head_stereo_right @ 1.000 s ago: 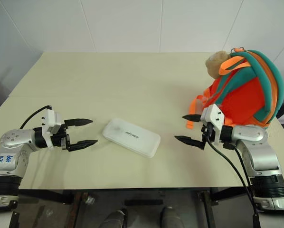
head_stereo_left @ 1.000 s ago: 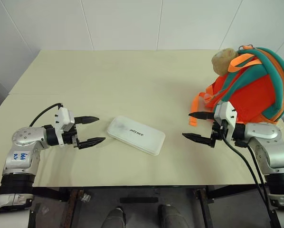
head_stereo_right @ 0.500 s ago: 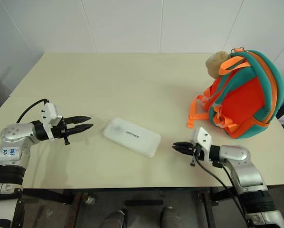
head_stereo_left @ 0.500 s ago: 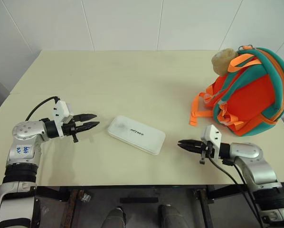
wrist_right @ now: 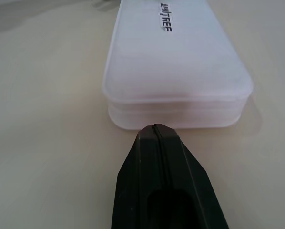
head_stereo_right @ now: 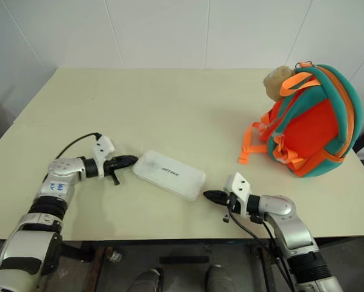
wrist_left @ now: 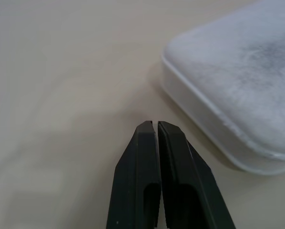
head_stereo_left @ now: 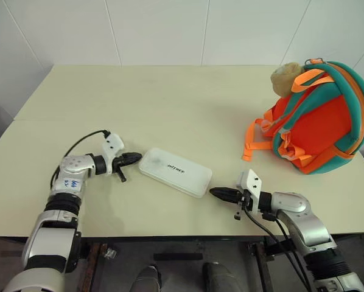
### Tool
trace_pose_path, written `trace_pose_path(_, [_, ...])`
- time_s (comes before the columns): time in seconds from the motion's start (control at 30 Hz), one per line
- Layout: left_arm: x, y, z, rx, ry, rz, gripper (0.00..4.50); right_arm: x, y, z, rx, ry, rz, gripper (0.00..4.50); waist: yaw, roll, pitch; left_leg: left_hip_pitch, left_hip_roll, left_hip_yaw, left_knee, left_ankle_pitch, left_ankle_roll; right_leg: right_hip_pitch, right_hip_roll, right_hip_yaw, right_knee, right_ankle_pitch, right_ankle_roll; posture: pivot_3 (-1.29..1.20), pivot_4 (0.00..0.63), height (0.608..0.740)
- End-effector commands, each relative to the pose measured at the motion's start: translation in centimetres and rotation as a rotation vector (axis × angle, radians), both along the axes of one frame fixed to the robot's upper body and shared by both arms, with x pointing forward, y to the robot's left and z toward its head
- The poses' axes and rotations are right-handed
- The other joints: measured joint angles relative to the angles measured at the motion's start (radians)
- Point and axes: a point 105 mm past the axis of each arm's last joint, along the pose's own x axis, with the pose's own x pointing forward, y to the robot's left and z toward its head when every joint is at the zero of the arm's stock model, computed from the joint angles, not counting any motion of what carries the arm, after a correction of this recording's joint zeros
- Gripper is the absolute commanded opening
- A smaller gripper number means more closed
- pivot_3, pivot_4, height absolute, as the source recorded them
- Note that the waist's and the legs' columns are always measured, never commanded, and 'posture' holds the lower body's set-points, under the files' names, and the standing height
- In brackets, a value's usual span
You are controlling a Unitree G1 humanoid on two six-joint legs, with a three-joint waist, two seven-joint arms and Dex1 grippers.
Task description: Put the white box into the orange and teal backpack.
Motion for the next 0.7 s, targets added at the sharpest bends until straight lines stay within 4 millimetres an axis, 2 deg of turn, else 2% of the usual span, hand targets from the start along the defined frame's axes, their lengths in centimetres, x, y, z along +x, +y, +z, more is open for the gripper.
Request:
trace_pose_path(0.03, [0.0,-0.7,1.3,-0.032,-0.044,-0.049,0.18,-0.1,0.6,1.0,0.012,-0.035,0.01,0.0,0.0,0.0,0.0,0.0,0.0,0.0,0.0,0.0,0.0,0.0,0.0,0.0,0.0,0.0,0.0,0.0,0.15,0.74])
trace_pose_path(0.27, [-0.7,-1.2,1.1,-0.053,-0.038,-0.086,0.18,0.1,0.3,1.4,0.007,-0.044,0.008,0.0,-0.001,0.0,0.0,0.0,0.0,0.0,0.0,0.0,0.0,0.0,0.0,0.0,0.0,0.0,0.0,0.0,0.15,0.74])
trace_pose_path(0.7, [-4.1,-2.4,-1.0,-0.043,0.053,-0.182,0.18,2.5,-2.3,2.9,-0.059,-0.097,-0.023,0.0,-0.001,0.0,0.0,0.0,0.0,0.0,0.0,0.0,0.0,0.0,0.0,0.0,0.001,0.0,0.0,0.0,0.15,0.74])
